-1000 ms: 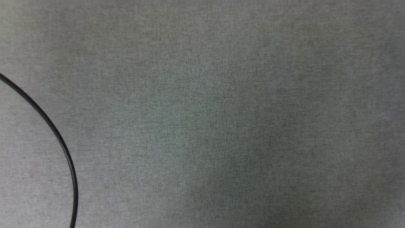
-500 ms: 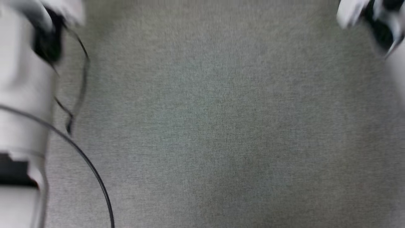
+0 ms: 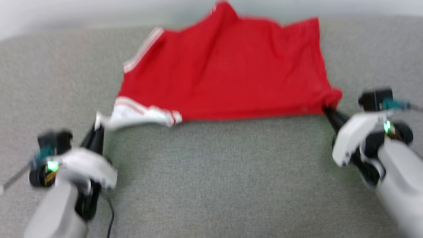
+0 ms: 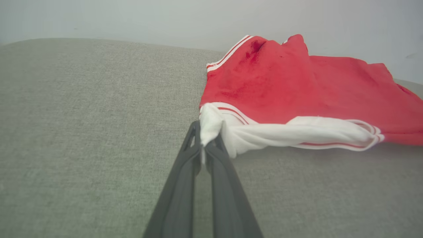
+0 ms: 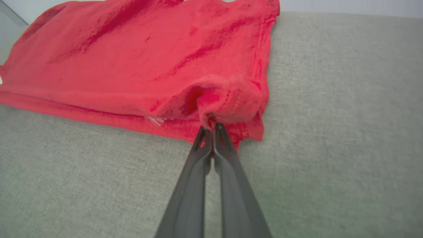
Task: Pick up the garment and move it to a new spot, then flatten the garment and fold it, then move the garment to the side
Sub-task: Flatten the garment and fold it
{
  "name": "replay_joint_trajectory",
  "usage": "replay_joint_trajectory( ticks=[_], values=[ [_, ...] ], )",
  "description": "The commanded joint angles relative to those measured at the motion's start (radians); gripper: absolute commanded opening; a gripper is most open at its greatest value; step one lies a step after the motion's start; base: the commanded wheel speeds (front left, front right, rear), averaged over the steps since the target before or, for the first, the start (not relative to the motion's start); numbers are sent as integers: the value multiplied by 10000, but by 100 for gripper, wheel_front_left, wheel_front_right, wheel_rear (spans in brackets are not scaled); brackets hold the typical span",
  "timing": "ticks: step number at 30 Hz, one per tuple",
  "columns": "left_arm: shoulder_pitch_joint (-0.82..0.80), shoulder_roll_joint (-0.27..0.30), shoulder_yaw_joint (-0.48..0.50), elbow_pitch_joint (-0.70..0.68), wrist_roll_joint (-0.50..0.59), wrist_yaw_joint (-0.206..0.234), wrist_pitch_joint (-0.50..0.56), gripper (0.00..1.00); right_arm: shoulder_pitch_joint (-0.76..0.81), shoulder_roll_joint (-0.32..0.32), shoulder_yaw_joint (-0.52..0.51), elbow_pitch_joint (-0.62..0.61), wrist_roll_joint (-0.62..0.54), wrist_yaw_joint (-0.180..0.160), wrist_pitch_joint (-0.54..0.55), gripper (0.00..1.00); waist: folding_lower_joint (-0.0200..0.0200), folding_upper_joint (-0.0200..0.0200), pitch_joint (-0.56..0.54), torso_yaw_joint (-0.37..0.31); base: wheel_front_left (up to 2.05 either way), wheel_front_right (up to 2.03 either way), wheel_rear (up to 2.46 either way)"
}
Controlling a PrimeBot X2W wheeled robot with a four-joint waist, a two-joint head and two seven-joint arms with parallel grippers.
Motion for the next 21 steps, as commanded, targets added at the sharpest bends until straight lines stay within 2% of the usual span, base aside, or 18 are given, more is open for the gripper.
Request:
replay_joint_trajectory(
  ticks=[1,3,12,17,21],
  values=[
    [516,179,147,-269,-37,183,-62,0,466,-204,-112,-98,130,-17,-113,0,2,0,-835,-31,0,0,0],
    [1545,102,255,-918,-120,480,-65,0,1264,-293,-268,-330,282,-19,-273,0,2,0,-1228,-48,0,0,0],
    [5845,248,938,-4664,-690,2371,420,0,4554,-794,-1550,-1576,148,-33,-427,0,2,0,-2202,-132,0,0,0],
    [7430,372,1178,-6420,-892,3190,969,0,6331,-649,-2835,-2621,-288,-39,-85,0,2,0,-2317,52,0,0,0],
    [8072,497,1240,-7486,-859,3623,1295,0,7495,-347,-3978,-3725,-958,-66,517,0,2,0,-2293,127,0,0,0]
  ],
)
